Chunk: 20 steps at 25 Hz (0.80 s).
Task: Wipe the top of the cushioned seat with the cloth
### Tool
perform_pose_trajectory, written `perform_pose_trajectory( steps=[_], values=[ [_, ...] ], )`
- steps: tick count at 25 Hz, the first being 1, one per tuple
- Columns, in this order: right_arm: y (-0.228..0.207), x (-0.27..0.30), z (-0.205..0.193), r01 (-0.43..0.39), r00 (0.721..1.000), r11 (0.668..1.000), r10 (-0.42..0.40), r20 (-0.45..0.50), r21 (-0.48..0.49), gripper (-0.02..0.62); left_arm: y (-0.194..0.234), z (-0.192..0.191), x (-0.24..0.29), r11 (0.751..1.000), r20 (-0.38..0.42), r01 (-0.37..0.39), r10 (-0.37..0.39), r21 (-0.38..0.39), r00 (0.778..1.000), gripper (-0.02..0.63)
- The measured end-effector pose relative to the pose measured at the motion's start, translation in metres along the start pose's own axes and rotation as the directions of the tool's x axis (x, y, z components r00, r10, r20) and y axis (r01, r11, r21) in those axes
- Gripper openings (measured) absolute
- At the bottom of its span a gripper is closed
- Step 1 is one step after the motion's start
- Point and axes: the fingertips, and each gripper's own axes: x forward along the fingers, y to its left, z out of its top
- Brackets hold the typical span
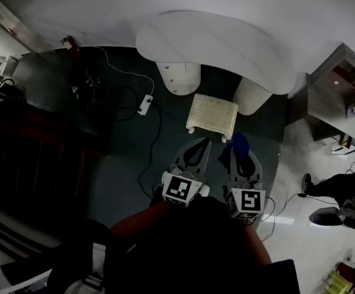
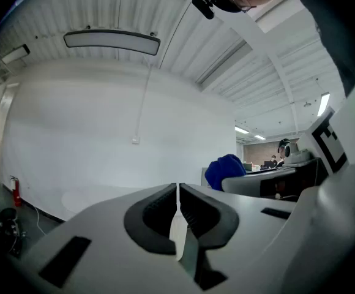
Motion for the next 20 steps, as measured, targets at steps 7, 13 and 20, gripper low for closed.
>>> perform_pose_trajectory(
  steps=[7, 13, 20],
  values=[
    [-0.013, -0.01, -0.01, -0.008, 1.0, 0.999, 0.008, 0.008, 0.037, 0.1, 0.0, -0.008, -0.008, 0.999, -0.016, -0.034, 0.034, 0.008, 0.999, 0.026],
    [-0.017, -0.001, -0.019, -0.016, 1.0, 0.998, 0.017, -0.019, 0.059, 0.101, 0.026, -0.03, -0.017, 0.997, -0.061, -0.078, 0.078, 0.012, 0.995, 0.026],
    [-0.022, 0.042, -0.023, 0.004, 0.999, 0.999, -0.002, -0.052, 0.045, 0.101, 0.068, -0.04, 0.014, 0.997, -0.078, -0.077, 0.075, -0.017, 0.994, 0.026]
  ],
)
